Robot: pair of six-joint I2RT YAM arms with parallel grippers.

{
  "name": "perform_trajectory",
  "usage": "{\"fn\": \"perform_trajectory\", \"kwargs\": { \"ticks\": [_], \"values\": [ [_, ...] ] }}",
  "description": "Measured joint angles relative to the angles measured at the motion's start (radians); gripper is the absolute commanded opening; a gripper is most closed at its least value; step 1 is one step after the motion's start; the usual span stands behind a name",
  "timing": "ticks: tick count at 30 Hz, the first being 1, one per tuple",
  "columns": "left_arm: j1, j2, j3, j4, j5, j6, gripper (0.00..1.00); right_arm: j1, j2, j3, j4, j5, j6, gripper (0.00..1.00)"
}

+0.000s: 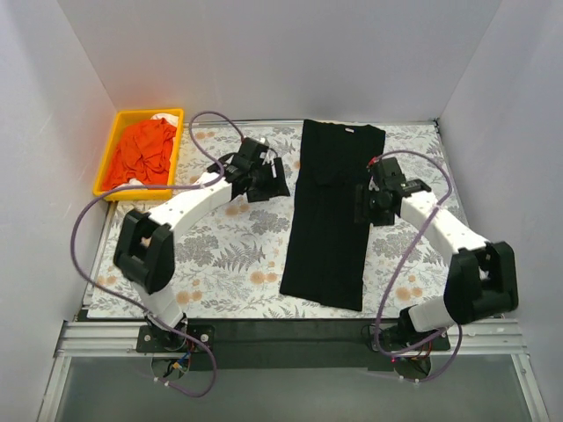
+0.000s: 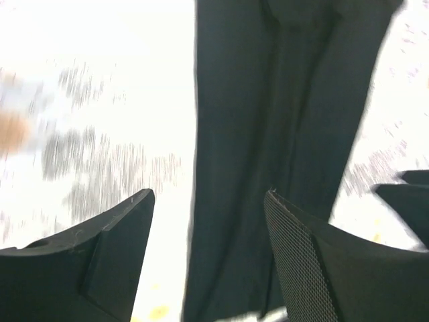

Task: Fold and stack the t-shirts
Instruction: Fold the tshirt

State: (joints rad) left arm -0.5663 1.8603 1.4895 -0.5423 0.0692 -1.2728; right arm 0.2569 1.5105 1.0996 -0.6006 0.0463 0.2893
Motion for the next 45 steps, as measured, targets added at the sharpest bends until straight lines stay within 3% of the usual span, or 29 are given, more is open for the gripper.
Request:
{"fn": "perform_trajectory", "kwargs": {
  "ticks": [7, 14, 22, 38, 43, 45],
  "values": [
    [-0.090, -0.394, -0.396, -0.049, 0.040, -0.084, 0.63, 0.188, -0.281, -0.309, -0.126, -0.010, 0.163, 0.56],
    [-0.242, -0.446, -0.670, -0.072, 0.080, -0.198, 0.59, 0.342, -0.471, -0.509, -0.180, -0.070, 0.366, 0.54],
    [-0.328, -0.393, -0.671, -0.018, 0.077, -0.262, 0.54, 0.453, -0.483, -0.579, -0.183, -0.064, 0.507, 0.45],
    [-0.408, -0.259, -0.607, 0.022, 0.014, -0.294, 0.42, 0.512, -0.476, -0.607, -0.180, -0.003, 0.604, 0.34],
    [-0.425, -0.237, -0.593, 0.023, -0.005, -0.300, 0.27, 0.521, -0.467, -0.606, -0.179, -0.001, 0.615, 0.26],
    [-0.432, -0.226, -0.587, 0.024, -0.010, -0.301, 0.14, 0.525, -0.460, -0.605, -0.174, -0.002, 0.617, 0.14]
  ]
}}
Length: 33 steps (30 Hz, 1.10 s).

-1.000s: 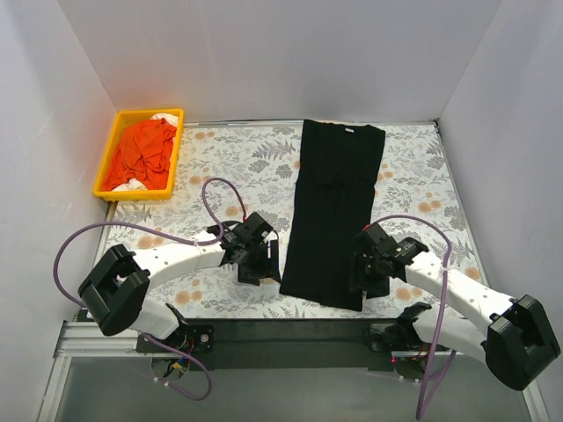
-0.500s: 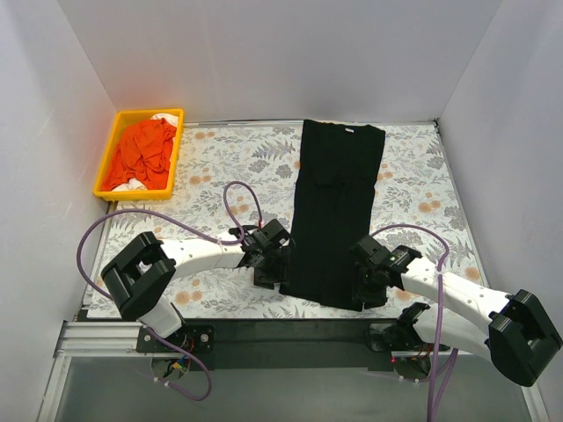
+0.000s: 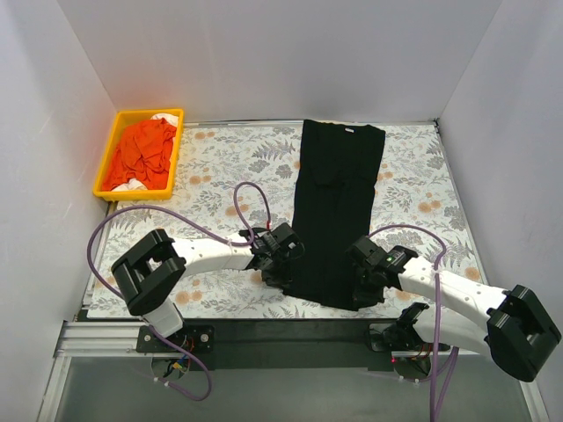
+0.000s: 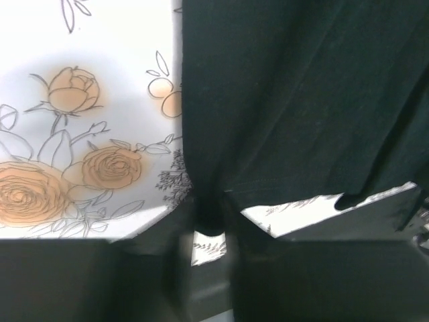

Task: Fold and stack the t-shirts
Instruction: Fold the tshirt

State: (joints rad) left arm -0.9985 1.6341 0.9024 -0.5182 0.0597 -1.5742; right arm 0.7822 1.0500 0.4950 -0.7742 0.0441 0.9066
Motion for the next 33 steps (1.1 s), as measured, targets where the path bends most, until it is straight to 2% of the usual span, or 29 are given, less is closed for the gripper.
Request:
{"fn": "perform_trajectory", "kwargs": {
  "ticks": [2, 3, 10, 16, 21, 24, 27, 33],
  "values": [
    [-0.008, 0.010, 0.003, 0.004, -0.003, -0.002, 0.03, 0.006, 0.010, 0.002, 0.017, -0.008, 0.003, 0.02],
    [-0.011, 0.011, 0.005, 0.006, -0.004, -0.004, 0.00, 0.010, 0.014, 0.005, 0.018, -0.009, 0.002, 0.01],
    [-0.020, -0.013, -0.013, -0.008, -0.009, -0.004, 0.00, 0.019, 0.016, 0.013, 0.009, -0.021, -0.020, 0.01],
    [-0.029, -0.100, -0.050, -0.143, -0.019, 0.001, 0.00, 0.026, -0.062, 0.036, -0.037, -0.078, -0.023, 0.01],
    [-0.024, -0.111, 0.013, -0.231, 0.010, 0.034, 0.00, 0.021, -0.063, 0.115, -0.088, -0.100, -0.064, 0.01],
    [0.031, -0.109, 0.082, -0.256, 0.047, 0.075, 0.00, -0.016, -0.010, 0.192, -0.119, -0.089, -0.106, 0.01],
    [0.149, -0.081, 0.179, -0.270, 0.069, 0.131, 0.00, -0.099, 0.052, 0.270, -0.128, -0.063, -0.167, 0.01],
    [0.337, 0.109, 0.488, -0.246, 0.092, 0.238, 0.00, -0.297, 0.198, 0.470, -0.103, 0.001, -0.315, 0.01]
  ]
}}
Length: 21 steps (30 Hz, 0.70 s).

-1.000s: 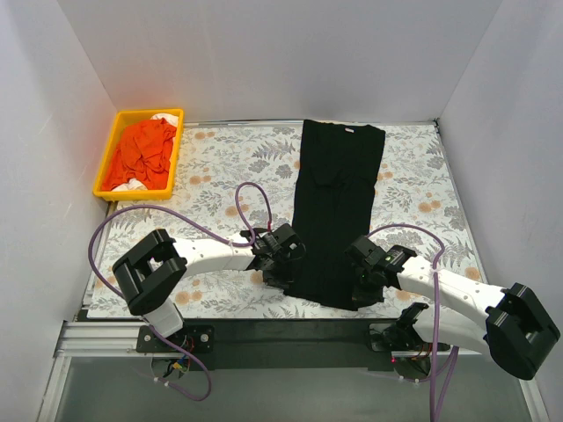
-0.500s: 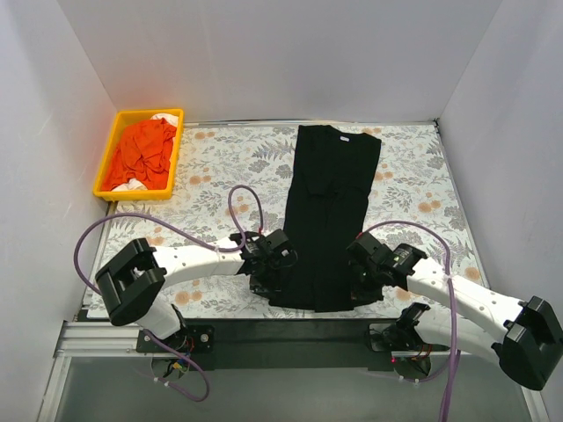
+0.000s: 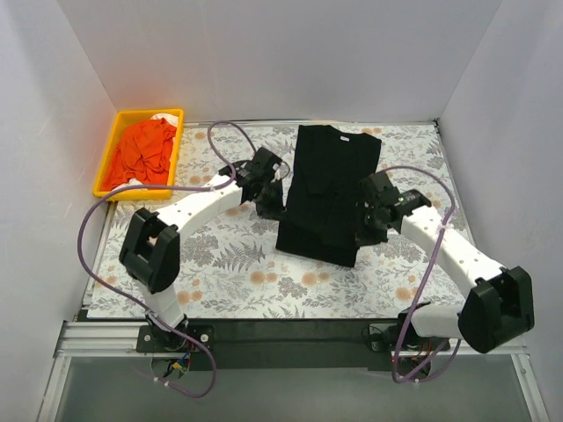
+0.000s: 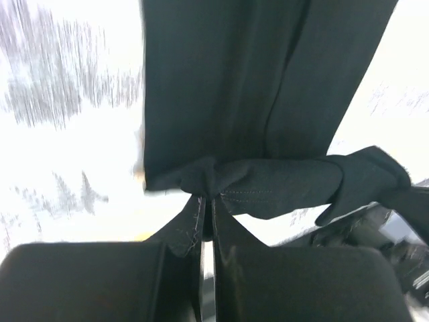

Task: Fold and stack the t-shirts
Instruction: Fold the tshirt

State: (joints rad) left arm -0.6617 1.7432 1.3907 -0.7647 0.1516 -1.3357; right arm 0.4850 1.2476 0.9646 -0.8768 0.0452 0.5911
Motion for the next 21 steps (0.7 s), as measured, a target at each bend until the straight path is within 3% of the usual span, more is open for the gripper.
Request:
{"fn": "perform_trajectory", "kwargs": {
  "ticks": [10, 21],
  "values": [
    [0.085, 0.328, 0.317, 0.075, -0.001, 0.096, 0.00, -0.153, 0.284, 0.248, 0.124, 0.065, -0.189, 0.01],
    [0.090, 0.458, 0.404, 0.190, -0.008, 0.109, 0.00, -0.214, 0.402, 0.259, 0.224, 0.087, -0.237, 0.01]
  ]
}}
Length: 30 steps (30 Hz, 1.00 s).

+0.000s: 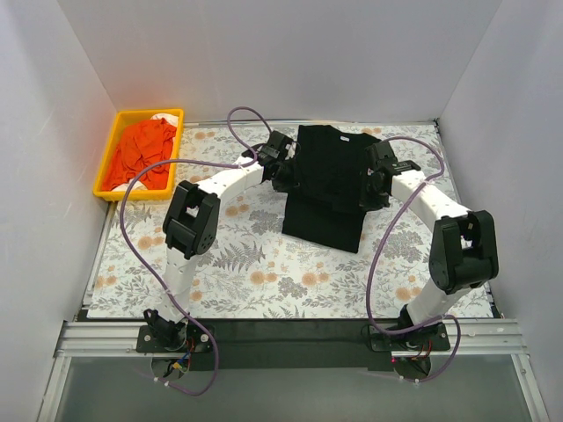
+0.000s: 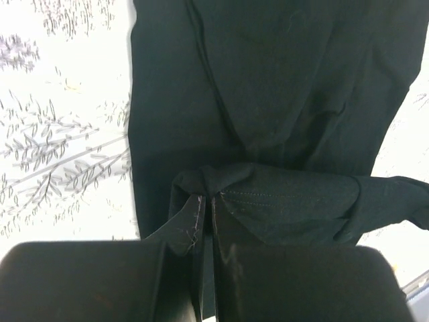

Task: Fold and stack the t-shirts
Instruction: Fold the tshirt

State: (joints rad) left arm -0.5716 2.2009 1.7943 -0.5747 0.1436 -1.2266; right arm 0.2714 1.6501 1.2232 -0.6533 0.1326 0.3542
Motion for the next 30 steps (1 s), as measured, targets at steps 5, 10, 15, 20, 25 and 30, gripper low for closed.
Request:
{"fn": "perform_trajectory", "kwargs": {
  "ticks": [5, 10, 15, 20, 25, 30],
  "values": [
    [0.000, 0.002, -0.018, 0.062, -0.019, -0.003, 0.00, -0.014, 0.036, 0.000, 0.042, 0.000, -0.017, 0.01],
    [0.000, 0.003, -0.056, 0.088, -0.053, -0.014, 0.00, -0.017, 0.084, 0.000, 0.074, -0.005, -0.018, 0.01],
    [-0.002, 0.003, -0.070, 0.111, -0.079, -0.021, 0.09, -0.017, 0.105, 0.000, 0.100, -0.004, -0.018, 0.06],
    [0.002, 0.004, -0.070, 0.129, -0.119, -0.014, 0.35, -0.021, 0.110, 0.000, 0.097, 0.011, -0.026, 0.37],
    [0.019, -0.020, -0.105, 0.134, -0.163, -0.010, 0.60, -0.029, 0.073, 0.000, 0.076, 0.018, -0.045, 0.45],
    [0.018, -0.150, -0.201, 0.113, -0.182, -0.037, 0.54, 0.022, -0.043, 0.001, 0.074, 0.006, -0.064, 0.37]
  ]
}}
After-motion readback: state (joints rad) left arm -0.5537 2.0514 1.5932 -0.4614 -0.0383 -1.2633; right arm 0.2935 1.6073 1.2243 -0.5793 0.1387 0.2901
